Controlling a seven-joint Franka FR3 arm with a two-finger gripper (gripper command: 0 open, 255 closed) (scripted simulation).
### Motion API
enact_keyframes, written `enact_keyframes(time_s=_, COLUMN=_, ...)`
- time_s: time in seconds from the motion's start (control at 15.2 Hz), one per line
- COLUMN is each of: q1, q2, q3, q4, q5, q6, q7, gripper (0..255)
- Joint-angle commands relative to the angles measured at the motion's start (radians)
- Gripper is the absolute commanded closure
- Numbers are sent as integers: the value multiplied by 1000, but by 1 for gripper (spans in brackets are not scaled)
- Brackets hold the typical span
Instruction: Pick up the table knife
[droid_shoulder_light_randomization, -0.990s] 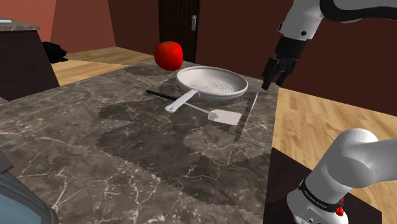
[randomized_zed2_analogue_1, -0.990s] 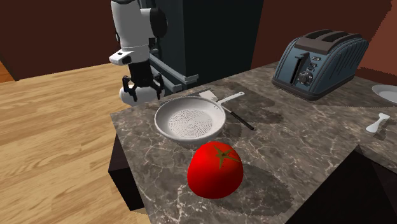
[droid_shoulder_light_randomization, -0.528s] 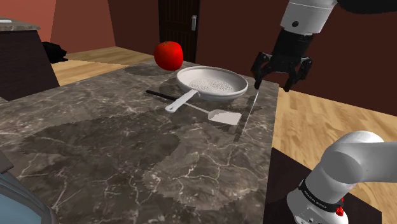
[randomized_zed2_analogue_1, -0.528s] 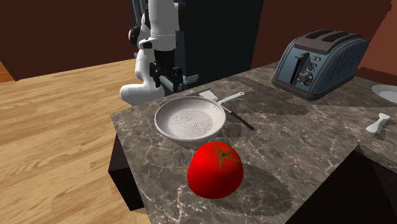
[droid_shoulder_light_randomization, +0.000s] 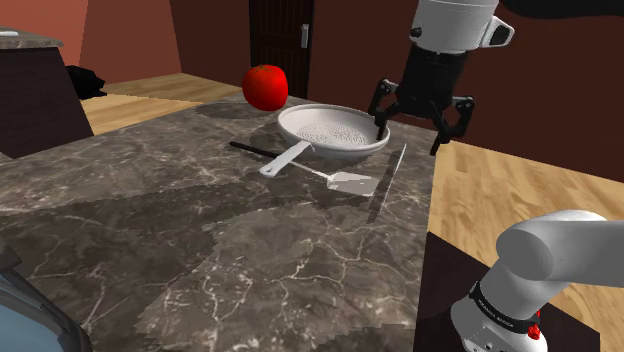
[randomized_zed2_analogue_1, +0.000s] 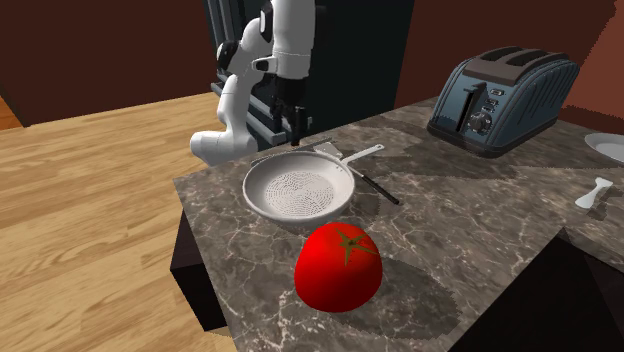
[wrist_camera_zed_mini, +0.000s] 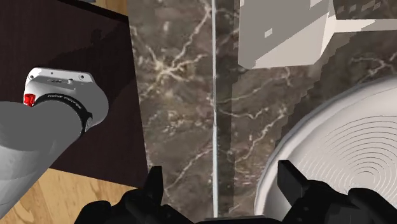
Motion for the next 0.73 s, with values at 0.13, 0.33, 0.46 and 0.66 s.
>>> enact_keyframes(time_s=0.13, q1=7, q2=-22, q3=16, q4=-59, q5=17, q6=40, q7=7, gripper=0)
enact_keyframes(time_s=0.33, q1=11, q2=-31, q3=22, q4=-84, q5=24, q6=56, q7=6, gripper=0)
enact_keyframes(time_s=0.46, q1=10, q2=-29, q3=24, q4=-80, q5=25, q6=55, q7=8, gripper=255)
enact_keyframes(time_s=0.66, q1=8, q2=-26, q3=25, q4=-78, q5=24, q6=56, q7=8, gripper=255)
